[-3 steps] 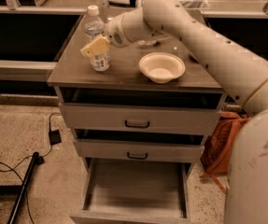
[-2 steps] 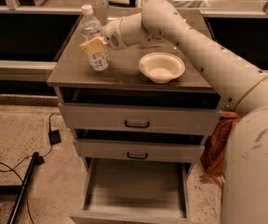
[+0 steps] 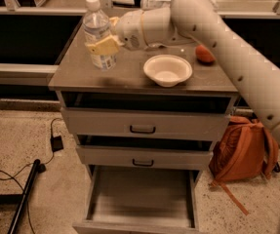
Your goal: Place blue plastic bottle into bottom drawer
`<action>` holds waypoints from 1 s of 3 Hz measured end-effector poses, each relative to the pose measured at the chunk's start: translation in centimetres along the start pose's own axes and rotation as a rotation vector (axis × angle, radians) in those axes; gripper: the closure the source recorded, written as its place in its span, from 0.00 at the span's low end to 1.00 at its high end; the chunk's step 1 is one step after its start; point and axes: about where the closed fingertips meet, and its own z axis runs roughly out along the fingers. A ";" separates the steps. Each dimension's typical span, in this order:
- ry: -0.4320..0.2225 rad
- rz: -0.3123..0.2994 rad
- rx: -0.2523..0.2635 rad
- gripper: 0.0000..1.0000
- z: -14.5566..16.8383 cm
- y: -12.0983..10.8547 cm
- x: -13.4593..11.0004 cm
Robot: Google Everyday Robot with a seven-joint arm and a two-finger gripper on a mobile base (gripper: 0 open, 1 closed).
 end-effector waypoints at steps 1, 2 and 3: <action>0.092 -0.124 -0.054 1.00 -6.0 6.3 -0.4; 0.088 -0.073 -0.095 1.00 -8.8 12.6 1.5; 0.106 0.095 -0.060 1.00 -12.4 15.8 10.3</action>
Offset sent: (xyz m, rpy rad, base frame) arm -0.2351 -0.2043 -0.1393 -0.0851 0.2375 -0.1186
